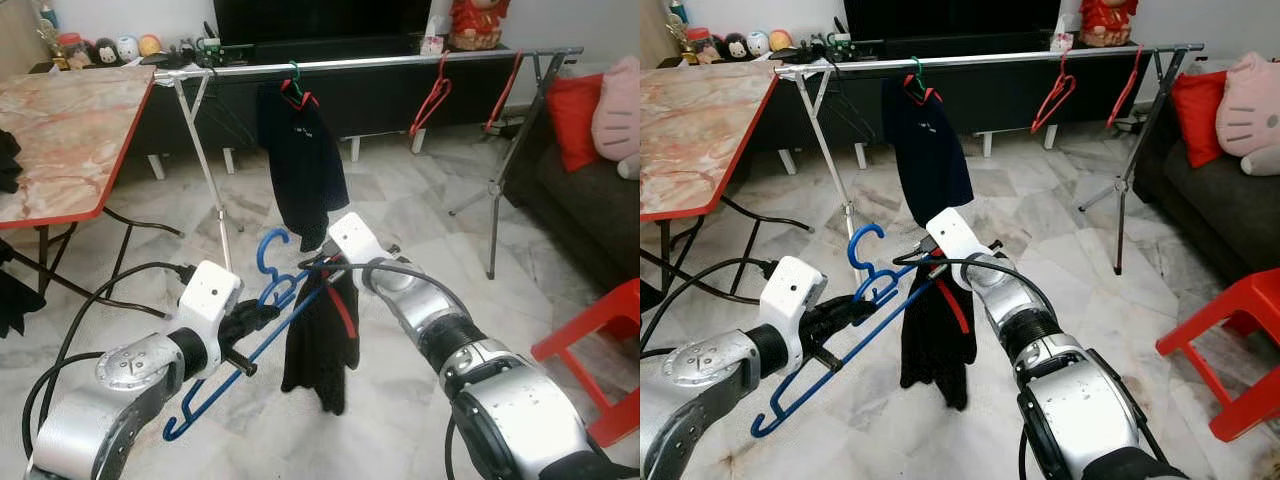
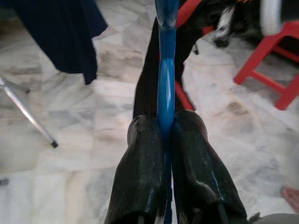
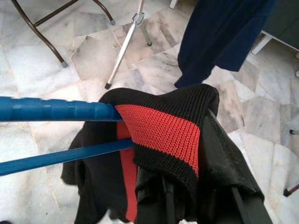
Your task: Hang hanger
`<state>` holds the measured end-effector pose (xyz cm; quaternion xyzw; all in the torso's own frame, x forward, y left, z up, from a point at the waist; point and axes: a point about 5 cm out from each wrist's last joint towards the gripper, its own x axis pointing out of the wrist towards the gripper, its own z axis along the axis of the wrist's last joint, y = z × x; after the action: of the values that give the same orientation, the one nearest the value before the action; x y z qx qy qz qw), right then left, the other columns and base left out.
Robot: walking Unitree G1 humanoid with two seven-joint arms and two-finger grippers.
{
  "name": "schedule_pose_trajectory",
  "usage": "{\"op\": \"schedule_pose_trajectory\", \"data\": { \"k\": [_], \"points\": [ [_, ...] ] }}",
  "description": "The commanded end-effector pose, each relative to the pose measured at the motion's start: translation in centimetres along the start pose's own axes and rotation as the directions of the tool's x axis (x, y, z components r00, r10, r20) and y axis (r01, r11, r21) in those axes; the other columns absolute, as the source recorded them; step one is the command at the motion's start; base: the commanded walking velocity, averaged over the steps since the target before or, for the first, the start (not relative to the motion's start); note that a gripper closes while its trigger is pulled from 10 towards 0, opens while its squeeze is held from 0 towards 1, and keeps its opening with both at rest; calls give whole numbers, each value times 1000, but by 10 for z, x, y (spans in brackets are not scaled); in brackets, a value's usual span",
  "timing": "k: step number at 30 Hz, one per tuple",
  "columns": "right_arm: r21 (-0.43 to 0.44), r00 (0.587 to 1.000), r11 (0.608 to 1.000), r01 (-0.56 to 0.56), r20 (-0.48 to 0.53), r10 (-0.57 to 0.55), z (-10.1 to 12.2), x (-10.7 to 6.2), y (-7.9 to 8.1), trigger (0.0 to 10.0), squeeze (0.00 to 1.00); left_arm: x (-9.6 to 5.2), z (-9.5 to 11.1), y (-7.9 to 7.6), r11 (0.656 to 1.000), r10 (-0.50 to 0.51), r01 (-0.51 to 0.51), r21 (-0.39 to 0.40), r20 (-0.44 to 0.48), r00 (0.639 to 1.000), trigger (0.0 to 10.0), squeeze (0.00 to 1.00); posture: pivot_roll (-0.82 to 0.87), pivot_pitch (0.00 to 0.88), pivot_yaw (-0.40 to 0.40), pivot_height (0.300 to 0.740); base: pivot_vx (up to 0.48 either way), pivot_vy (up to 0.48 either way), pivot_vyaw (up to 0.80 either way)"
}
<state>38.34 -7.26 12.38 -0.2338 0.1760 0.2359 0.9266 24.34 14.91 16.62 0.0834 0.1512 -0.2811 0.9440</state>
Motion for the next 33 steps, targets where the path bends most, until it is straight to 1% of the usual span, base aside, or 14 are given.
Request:
{"op": "schedule_pose_trajectory", "data": {
  "k": [1, 3, 5, 6, 8, 12, 13, 16, 18, 21, 26, 28, 30, 33],
  "points": [
    [-17, 998, 1000, -14, 66, 15, 19, 0, 3, 10000, 0, 3, 3, 0, 1000, 10, -11, 26, 12, 1000, 10000, 0, -54, 0, -7, 740, 0, 0, 0],
    [-22, 997, 999, -23, 73, 24, 20, 0, 5, 10000, 0, 4, 1, 2, 1000, 19, -19, 24, 5, 1000, 10000, 0, -60, 0, -7, 740, 0, 0, 0],
    [-41, 996, 999, -32, 77, 35, 21, -1, 7, 10000, 0, 4, -1, 2, 1000, 16, -16, 27, -6, 1000, 10000, 0, -61, 0, -7, 740, 0, 0, 0],
    [-71, 996, 997, -32, 77, 37, 21, -1, 7, 10000, 0, 3, -6, 1, 999, -2, 3, 40, -26, 1000, 10000, 0, -62, 0, -6, 740, 0, 0, 0],
    [-78, 997, 997, -29, 76, 35, 21, -1, 6, 10000, 0, 3, -7, 1, 999, -2, 3, 43, -30, 1000, 10000, 0, -62, 0, -6, 740, 0, 0, 0],
    [-93, 996, 995, -31, 77, 38, 22, -2, 6, 10000, 0, 6, -11, 7, 999, 39, -38, 18, -24, 999, 10000, 0, -65, 0, -6, 740, 0, 0, 0],
    [-125, 995, 991, -49, 79, 59, 23, -3, 8, 10000, 0, 7, -12, 9, 999, 50, -49, 17, -25, 998, 10000, 0, -70, 0, -7, 740, 0, 0, 0],
    [-158, 994, 986, -61, 83, 75, 25, -4, 10, 10000, 0, 9, -14, 13, 997, 73, -73, 14, -20, 997, 10000, 0, -70, 0, -7, 740, 0, 0, 0],
    [-200, 990, 976, -86, 95, 106, 27, -6, 13, 10000, 0, 12, -15, 17, 996, 93, -93, -2, -3, 996, 10000, 0, -75, 0, -7, 740, 0, 0, 0],
    [-242, 986, 964, -111, 95, 138, 26, -8, 16, 10000, 0, 12, -15, 15, 998, 56, -55, -24, 17, 998, 10000, 0, -75, 0, -6, 740, 0, 0, 0],
    [-283, 983, 950, -132, 84, 161, 21, -10, 16, 10000, 0, 13, -18, 17, 998, 50, -50, -35, 22, 998, 10000, 0, -77, 0, -8, 740, 0, 0, 0],
    [-298, 981, 943, -147, 80, 178, 21, -12, 16, 10000, 0, 13, -20, 19, 997, 53, -51, -58, 32, 998, 10000, 0, -77, 0, -8, 740, 0, 0, 0],
    [-339, 968, 922, -185, 97, 230, 22, -16, 17, 10000, 0, 14, -23, 16, 997, 8, -5, -76, 40, 999, 10000, 0, -81, 0, -7, 740, 0, 0, 0],
    [-349, 965, 917, -193, 101, 242, 22, -18, 18, 10000, 0, 13, -24, 15, 997, -5, 8, -80, 40, 999, 10000, 0, -81, 0, -7, 740, 0, 0, 0]
  ]
}}
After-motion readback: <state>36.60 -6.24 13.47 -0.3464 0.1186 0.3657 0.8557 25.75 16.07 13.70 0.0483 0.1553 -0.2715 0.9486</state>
